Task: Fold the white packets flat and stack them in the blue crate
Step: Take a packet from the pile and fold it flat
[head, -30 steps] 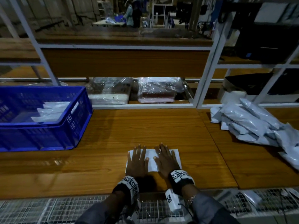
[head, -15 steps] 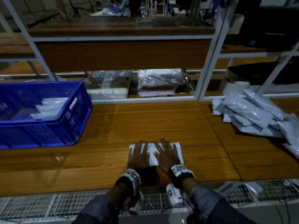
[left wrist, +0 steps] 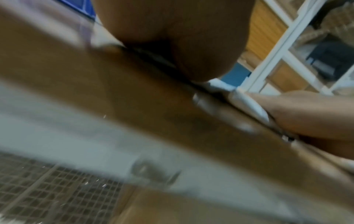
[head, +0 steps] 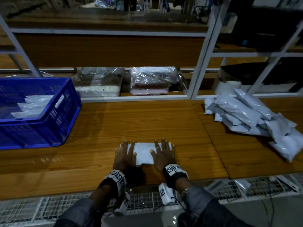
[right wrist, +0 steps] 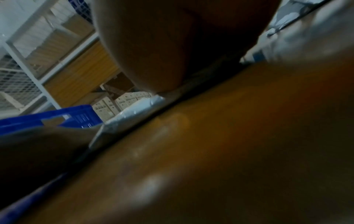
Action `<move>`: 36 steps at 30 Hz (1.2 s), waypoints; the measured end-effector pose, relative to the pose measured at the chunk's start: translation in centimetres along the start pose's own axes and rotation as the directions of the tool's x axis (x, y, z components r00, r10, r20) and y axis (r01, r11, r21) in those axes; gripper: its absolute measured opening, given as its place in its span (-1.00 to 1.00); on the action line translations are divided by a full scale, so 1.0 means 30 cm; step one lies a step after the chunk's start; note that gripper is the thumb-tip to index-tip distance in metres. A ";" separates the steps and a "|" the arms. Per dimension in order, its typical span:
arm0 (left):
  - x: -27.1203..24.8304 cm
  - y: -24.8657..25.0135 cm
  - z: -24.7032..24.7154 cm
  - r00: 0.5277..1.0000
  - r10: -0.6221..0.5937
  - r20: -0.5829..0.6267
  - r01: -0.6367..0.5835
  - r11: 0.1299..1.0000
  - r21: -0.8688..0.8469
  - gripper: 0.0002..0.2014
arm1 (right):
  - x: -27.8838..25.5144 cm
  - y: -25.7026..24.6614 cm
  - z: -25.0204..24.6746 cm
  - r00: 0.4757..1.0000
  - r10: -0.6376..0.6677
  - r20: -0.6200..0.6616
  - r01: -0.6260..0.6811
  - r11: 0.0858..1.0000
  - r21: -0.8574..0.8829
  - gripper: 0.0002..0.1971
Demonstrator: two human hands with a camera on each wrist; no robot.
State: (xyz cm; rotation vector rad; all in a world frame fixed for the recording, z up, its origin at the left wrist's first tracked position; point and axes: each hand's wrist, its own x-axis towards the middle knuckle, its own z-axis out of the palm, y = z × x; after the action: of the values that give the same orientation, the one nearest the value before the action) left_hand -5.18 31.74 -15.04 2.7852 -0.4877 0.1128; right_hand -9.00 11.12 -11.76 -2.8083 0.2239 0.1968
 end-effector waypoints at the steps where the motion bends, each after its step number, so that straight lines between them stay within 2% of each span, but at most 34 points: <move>1: -0.005 0.020 -0.012 1.000 -0.020 -0.008 0.020 1.000 0.004 -0.35 | -0.004 -0.005 -0.011 1.000 -0.008 0.021 0.009 1.000 -0.011 -0.37; 3: -0.011 0.054 -0.021 0.999 -0.004 -0.044 0.004 1.000 -0.002 -0.40 | -0.005 -0.026 -0.026 0.997 -0.068 0.041 0.068 0.998 0.000 -0.43; 6: 0.003 0.075 -0.010 0.994 0.104 -0.038 -0.104 0.995 -0.008 -0.47 | -0.003 -0.070 -0.010 0.990 -0.135 0.047 0.134 0.991 0.013 -0.48; 11: 0.011 0.074 0.037 0.987 0.158 -0.027 -0.159 0.987 -0.019 -0.50 | -0.028 -0.079 0.044 0.988 -0.150 0.029 0.152 0.982 -0.110 -0.38; 13: -0.008 0.083 0.048 0.988 0.156 -0.003 -0.156 0.988 0.003 -0.49 | -0.022 -0.077 0.068 0.991 -0.133 0.009 0.133 0.988 -0.078 -0.44; 16: 0.015 0.073 0.033 0.979 0.135 0.153 -0.132 0.991 -0.027 -0.49 | -0.017 -0.078 0.063 0.992 -0.121 0.027 0.123 0.989 -0.086 -0.42; 18: 0.019 0.049 0.017 0.953 0.130 0.275 -0.123 0.991 -0.043 -0.44 | -0.015 -0.077 0.028 0.989 -0.143 0.041 0.146 0.984 -0.106 -0.33; 21: 0.027 -0.001 -0.036 0.959 0.132 0.249 -0.107 0.988 -0.114 -0.29 | -0.020 -0.051 -0.025 0.973 -0.204 0.104 0.209 0.977 -0.039 -0.39; 22: 0.028 -0.019 -0.059 0.941 0.148 0.305 -0.100 0.981 -0.168 -0.21 | -0.026 -0.035 -0.052 0.965 -0.223 0.139 0.225 0.974 0.000 -0.37; 25: 0.017 -0.068 -0.153 0.870 0.304 0.388 -0.232 0.947 -0.222 0.02 | -0.036 0.039 -0.121 0.923 -0.295 0.245 0.305 0.952 -0.002 -0.14; 27: -0.003 -0.095 -0.187 0.835 0.363 0.413 -0.308 0.931 -0.195 0.07 | -0.035 0.086 -0.152 0.884 -0.341 0.320 0.371 0.928 -0.036 -0.01; 28: -0.009 -0.110 -0.187 0.835 0.365 0.411 -0.315 0.931 -0.185 0.05 | -0.033 0.101 -0.164 0.866 -0.365 0.342 0.396 0.918 -0.024 0.01; 30: 0.000 -0.129 -0.186 0.865 0.364 0.347 -0.335 0.932 -0.141 -0.06 | -0.023 0.110 -0.177 0.868 -0.380 0.319 0.404 0.915 -0.011 -0.06; 32: 0.024 -0.112 -0.225 0.893 0.348 0.287 -0.341 0.937 -0.076 -0.28 | 0.000 0.111 -0.188 0.912 -0.331 0.244 0.337 0.941 0.017 -0.23; 34: 0.052 -0.080 -0.293 0.906 0.302 0.297 -0.291 0.953 -0.083 -0.53 | 0.019 0.100 -0.219 0.937 -0.297 0.181 0.282 0.954 0.107 -0.52; 36: 0.072 -0.068 -0.359 0.922 0.277 0.269 -0.241 0.957 -0.159 -0.79 | 0.037 0.079 -0.271 0.949 -0.290 0.125 0.268 0.949 0.164 -0.86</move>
State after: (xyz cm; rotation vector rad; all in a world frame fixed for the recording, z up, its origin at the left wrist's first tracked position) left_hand -2.70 36.26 -5.12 2.6116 -0.9051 -0.2633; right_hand -7.44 6.15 -5.01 -2.6273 -0.1879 0.3070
